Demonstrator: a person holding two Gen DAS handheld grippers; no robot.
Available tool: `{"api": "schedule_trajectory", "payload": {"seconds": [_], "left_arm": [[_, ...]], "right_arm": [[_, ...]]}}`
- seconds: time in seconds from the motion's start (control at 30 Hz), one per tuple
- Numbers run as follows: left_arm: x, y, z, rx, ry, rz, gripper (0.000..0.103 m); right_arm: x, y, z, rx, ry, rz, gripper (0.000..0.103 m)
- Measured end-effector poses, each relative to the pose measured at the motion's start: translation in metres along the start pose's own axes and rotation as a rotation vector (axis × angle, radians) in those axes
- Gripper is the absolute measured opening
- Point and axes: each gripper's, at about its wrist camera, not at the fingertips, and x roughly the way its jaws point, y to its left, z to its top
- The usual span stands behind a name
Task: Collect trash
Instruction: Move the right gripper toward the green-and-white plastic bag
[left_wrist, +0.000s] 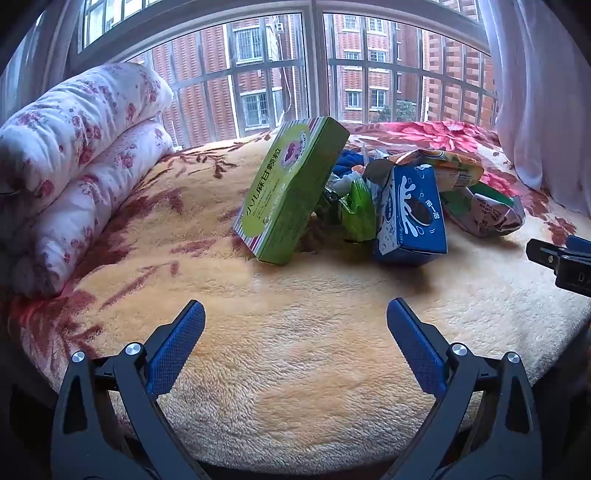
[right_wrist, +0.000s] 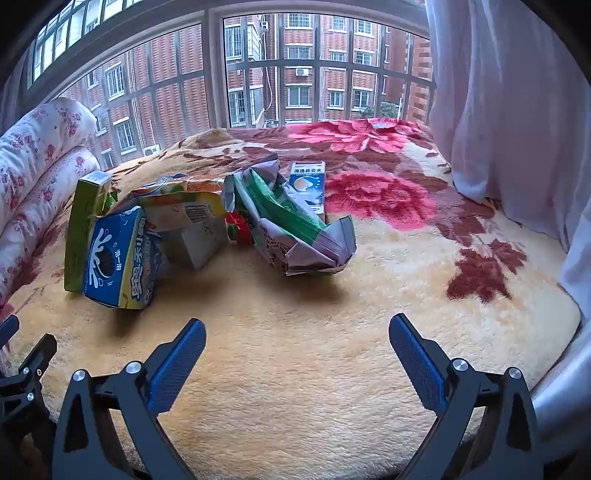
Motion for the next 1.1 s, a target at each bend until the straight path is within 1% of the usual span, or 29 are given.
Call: {"api": "schedule_trajectory", "payload": {"seconds": [0.07,0.1,0.13,0.23,0.33,0.4,0.6,0.67,0.8,0.9,1.1], "left_arm": [[-0.004,0.000,-0.001,-0.019,0.007,-0.018,0.096],[0.005,0.007,0.000,-0.049,0.054,-0.038,0.096],[0.011,0.009,0.001,-0.059,0.077,-0.040,0.096],[0.008,0.008,-0.001,-0.074,0.068,-0.044,0.096],[0.010,0.012,-0.001,-0.084,0.085,-0.056,0.096],[0.010,0.013,-0.001,-0.074,0.088,-0.062,0.096],[0.006,0.008,0.002,-0.024,0.073,-0.044,0.096],[0.005,0.005,0.002,-0.013,0.070,-0.044,0.096],[0.002,0.000,0.004,0.006,0.047,-0.038,0.096],[0.004,0.000,0.007,-0.003,0.041,-0.031,0.096],[0.012,0.003,0.016,-0.026,0.065,-0.041,0.096]], "right_arm": [[0.000,0.001,0.000,-0.006,-0.002,-0.008,0.098],[0.000,0.001,0.000,-0.005,-0.004,-0.007,0.098],[0.000,0.001,0.000,-0.004,-0.004,-0.006,0.098],[0.000,0.001,0.000,0.000,-0.002,-0.002,0.098],[0.001,-0.001,0.000,-0.003,-0.001,-0.002,0.098],[0.001,-0.001,0.000,-0.003,0.000,-0.002,0.098],[0.004,-0.005,0.002,0.002,0.002,0.003,0.098],[0.001,0.000,0.001,-0.003,0.001,-0.001,0.098],[0.003,-0.002,0.004,-0.005,0.000,0.000,0.098],[0.004,-0.003,0.005,-0.005,0.000,0.002,0.098],[0.007,0.000,0.012,-0.024,-0.003,-0.003,0.098]]}}
